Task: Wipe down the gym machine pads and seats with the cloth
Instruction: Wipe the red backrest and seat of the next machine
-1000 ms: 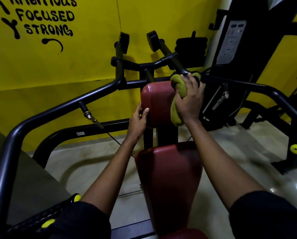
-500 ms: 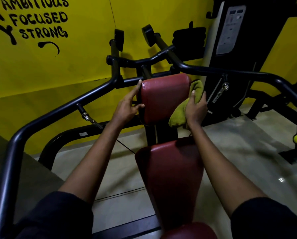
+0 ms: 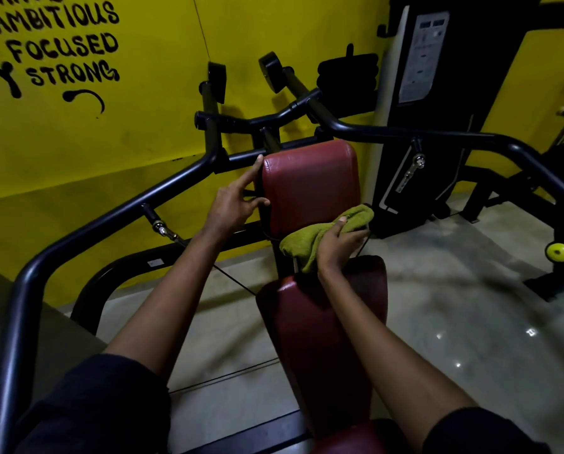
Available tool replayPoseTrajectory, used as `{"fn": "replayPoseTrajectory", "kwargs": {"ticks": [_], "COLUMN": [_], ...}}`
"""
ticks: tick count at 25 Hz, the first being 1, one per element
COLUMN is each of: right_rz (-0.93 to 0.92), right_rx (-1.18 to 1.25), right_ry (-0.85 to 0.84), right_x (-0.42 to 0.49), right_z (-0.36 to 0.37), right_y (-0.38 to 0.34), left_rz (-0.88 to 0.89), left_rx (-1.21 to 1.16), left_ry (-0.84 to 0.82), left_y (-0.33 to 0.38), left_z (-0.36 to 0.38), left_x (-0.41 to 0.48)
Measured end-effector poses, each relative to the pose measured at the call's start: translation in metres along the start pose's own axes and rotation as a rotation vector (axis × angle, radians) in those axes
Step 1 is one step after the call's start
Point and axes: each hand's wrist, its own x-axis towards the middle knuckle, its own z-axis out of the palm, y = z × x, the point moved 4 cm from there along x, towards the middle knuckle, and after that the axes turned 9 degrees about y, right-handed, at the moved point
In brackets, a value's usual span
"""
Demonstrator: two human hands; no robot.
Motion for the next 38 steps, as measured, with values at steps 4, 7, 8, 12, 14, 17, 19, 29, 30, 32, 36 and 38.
{"fn": "replayPoseTrajectory", "kwargs": {"ticks": [4,7,8,12,14,17,19,29,30,32,36,38], "right_rz": [0.014,0.018,-0.016,-0.437,-0.645,-0.765,-0.831,-1.133,-1.207,-1.219,-1.038,-1.061], "right_rx": [-0.060,-0.069,-0.065,-0.082,-0.092,-0.134,-0.167,-0.550,-0.599,-0.651,-0.560,-0.596], "right_ry": [-0.113,-0.199,-0.200,-0.250,-0.271,-0.158,-0.091,-0.313,-0.392,-0.434,-0.276,-0.271], "right_x": [-0.046,-0.097,-0.106,-0.111,-0.097,-0.059,-0.030,-0.064,-0.058,-0.034,-0.010,-0.022], "right_z": [0.009,0.022,0.024,0.011,0.004,-0.002,0.000,0.018,0.013,0.009,0.015,0.020], "right_y": [0.005,0.014,0.017,0.016,0.006,-0.020,-0.041,-0.023,-0.020,-0.031,-0.063,-0.062], "left_rz": [0.148,0.153,0.165,0.185,0.193,0.193,0.191,0.024,-0.010,-0.083,-0.207,-0.244], "left_rx": [0.133,0.124,0.127,0.098,0.096,0.055,0.019,-0.058,-0.074,-0.077,-0.147,-0.177], "left_ry": [-0.008,-0.013,-0.019,-0.009,0.000,0.003,0.005,0.144,0.165,0.183,0.141,0.155], "left_y": [-0.006,-0.009,-0.010,-0.015,-0.016,-0.017,-0.013,-0.004,-0.005,-0.009,-0.014,-0.013], "left_z": [-0.005,-0.005,-0.003,0.002,0.002,0.001,0.001,0.010,0.012,0.017,0.024,0.024], "left_x": [0.015,0.021,0.022,0.022,0.023,0.020,0.013,-0.017,-0.021,-0.025,-0.027,-0.027]}}
